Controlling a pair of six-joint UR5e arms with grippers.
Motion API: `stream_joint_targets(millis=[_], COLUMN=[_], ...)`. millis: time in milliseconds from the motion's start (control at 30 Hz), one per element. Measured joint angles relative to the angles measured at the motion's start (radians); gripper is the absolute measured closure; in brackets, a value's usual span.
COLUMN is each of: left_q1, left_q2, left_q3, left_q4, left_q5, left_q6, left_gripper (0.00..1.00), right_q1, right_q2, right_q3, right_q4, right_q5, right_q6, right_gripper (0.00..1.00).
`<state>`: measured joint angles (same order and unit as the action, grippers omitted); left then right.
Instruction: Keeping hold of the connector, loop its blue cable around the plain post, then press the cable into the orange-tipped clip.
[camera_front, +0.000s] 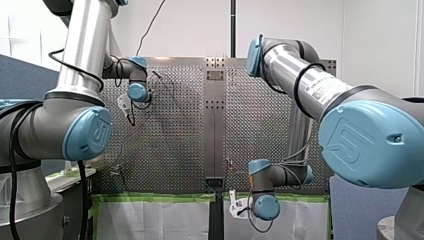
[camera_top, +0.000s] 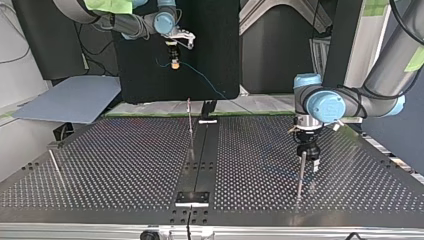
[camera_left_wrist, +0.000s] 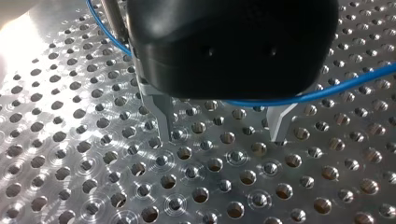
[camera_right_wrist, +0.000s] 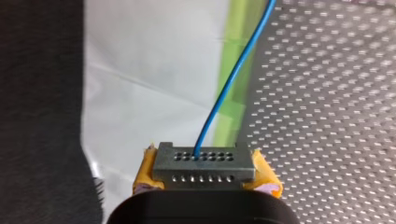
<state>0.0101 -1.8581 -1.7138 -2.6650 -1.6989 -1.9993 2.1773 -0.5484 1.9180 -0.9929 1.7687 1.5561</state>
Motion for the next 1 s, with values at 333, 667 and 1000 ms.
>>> stream_joint_targets(millis=[333, 667, 1000], left_q1=[0.000, 0.000, 0.001], left_q2=[0.000, 0.000, 0.000], left_q3=[0.000, 0.000, 0.000], left_q4=[-0.001, -0.004, -0.006], left_q5=[-0.006, -0.010, -0.011], left_q6=[0.001, 0.001, 0.001], left_gripper=[0.02, 0.02, 0.02], right_q1=[-0.034, -0.053, -0.078], right_q2=[-0.095, -0.189, -0.287], right_q3=[0.001, 0.032, 0.063], right_q4=[-0.044, -0.073, -0.143], right_q5=[-0.077, -0.132, -0.138], right_q6=[-0.004, -0.003, -0.007], right_gripper=[1.00, 1.00, 1.00])
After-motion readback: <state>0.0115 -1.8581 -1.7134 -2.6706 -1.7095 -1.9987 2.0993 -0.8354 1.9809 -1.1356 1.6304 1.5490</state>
